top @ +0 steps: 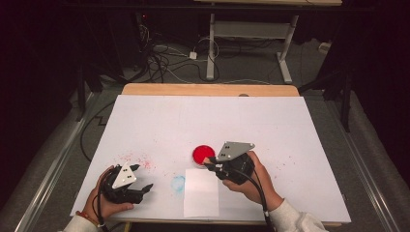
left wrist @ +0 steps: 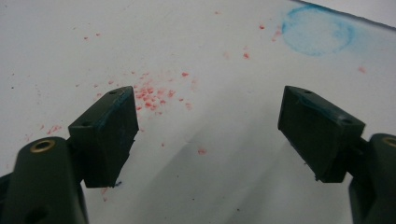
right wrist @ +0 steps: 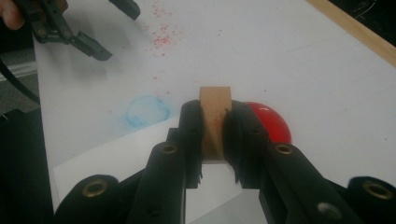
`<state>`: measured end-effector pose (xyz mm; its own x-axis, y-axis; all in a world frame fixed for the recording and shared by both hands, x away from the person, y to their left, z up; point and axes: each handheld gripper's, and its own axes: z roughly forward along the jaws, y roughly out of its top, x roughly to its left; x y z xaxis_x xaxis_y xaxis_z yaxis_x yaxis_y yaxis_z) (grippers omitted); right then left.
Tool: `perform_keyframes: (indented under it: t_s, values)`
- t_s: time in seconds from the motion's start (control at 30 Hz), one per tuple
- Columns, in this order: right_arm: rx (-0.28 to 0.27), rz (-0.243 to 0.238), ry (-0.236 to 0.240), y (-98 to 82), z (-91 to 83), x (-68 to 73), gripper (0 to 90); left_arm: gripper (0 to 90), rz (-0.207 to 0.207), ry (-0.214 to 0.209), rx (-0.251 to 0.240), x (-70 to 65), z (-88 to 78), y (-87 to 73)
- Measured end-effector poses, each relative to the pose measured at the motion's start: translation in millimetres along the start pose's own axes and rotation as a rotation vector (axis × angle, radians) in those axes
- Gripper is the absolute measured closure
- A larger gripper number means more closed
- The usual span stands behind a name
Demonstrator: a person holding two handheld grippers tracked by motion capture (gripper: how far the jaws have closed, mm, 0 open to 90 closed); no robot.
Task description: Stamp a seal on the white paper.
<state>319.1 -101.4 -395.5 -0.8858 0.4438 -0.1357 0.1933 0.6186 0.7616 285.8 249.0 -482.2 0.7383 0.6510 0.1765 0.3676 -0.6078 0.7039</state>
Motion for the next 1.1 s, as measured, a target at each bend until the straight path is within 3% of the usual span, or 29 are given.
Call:
perform_keyframes:
  t_s: [0.47, 1.1]
  values:
    - [0.072, -0.030, 0.036, -14.3, 20.8, 18.7, 75.9, 19.5, 0.004, -0.002, 0.001, -0.8, -0.5, 0.0]
    - [0.179, -0.060, 0.072, -34.5, 51.5, 33.1, 75.9, 19.5, 0.008, -0.006, 0.003, -1.5, -0.1, 0.2]
